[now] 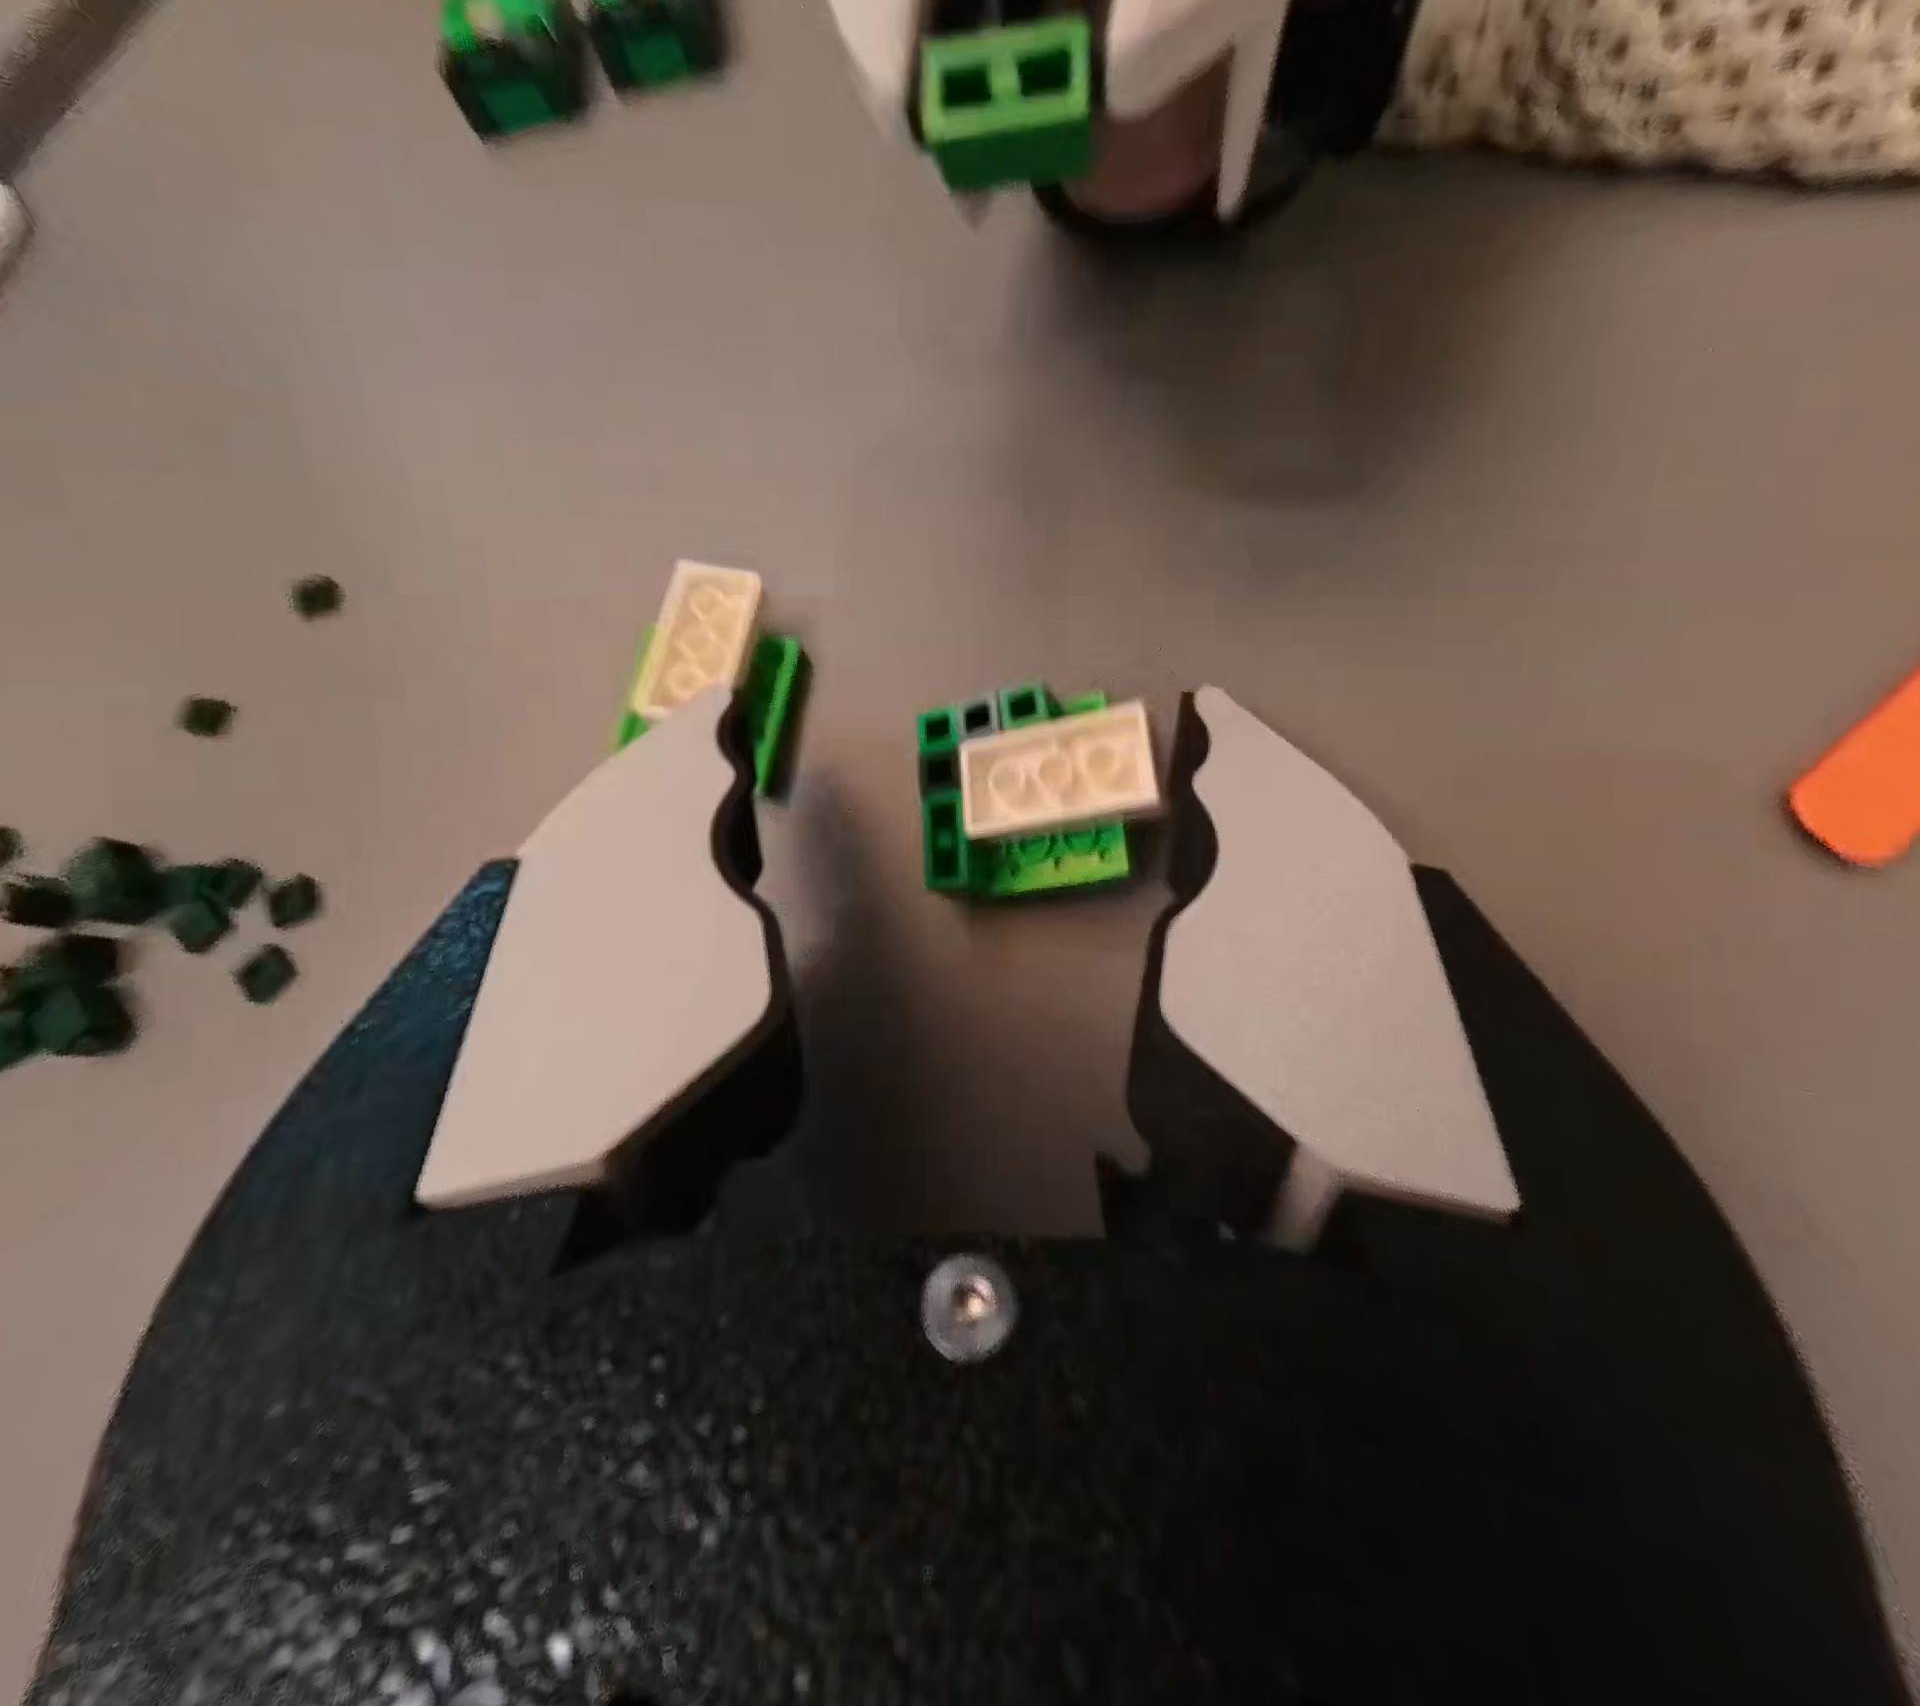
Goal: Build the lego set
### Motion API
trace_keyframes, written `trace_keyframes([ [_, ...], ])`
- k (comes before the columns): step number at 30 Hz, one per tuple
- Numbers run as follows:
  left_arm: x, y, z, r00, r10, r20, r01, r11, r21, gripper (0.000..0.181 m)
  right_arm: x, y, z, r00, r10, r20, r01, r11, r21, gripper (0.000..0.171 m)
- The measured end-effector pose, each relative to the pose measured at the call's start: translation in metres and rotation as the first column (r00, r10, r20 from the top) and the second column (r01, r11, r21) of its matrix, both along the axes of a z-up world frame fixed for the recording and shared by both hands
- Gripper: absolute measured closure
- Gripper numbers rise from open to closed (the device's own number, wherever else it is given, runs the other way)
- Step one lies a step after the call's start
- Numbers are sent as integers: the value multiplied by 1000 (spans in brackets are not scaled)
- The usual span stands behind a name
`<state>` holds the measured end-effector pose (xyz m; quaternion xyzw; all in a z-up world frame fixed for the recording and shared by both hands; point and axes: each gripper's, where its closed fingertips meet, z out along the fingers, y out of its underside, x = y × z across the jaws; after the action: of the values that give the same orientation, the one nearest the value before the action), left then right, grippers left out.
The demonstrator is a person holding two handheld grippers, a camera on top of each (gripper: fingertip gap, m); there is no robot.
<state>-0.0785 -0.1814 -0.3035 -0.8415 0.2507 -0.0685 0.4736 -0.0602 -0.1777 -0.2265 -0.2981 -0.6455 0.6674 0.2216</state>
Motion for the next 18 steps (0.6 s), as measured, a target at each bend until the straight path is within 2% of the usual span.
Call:
trace_keyframes([
  [2,0,11,27,999,30,-30,-23,978,208,109,0,-1,4,1000,2,-8,-3,999,-48,155],
  [5,-3,15,67,967,162,-196,-34,847,531,124,0,-2,12,1000,22,-4,-23,988,-150,155],
  [7,2,12,81,914,238,-330,30,769,638,136,-1,-2,17,999,44,12,-40,971,-234,156],
  [12,24,9,92,831,294,-472,175,667,724,152,-1,-8,17,995,91,38,-76,955,-285,156],
  [14,27,9,92,827,296,-478,181,664,725,154,0,-11,16,993,106,46,-90,956,-278,155],
  [16,26,10,90,814,306,-494,185,669,719,166,0,-14,15,992,113,50,-96,959,-267,155],
  [18,26,10,89,798,308,-518,201,675,710,169,0,-14,14,991,118,57,-99,961,-259,155],
])
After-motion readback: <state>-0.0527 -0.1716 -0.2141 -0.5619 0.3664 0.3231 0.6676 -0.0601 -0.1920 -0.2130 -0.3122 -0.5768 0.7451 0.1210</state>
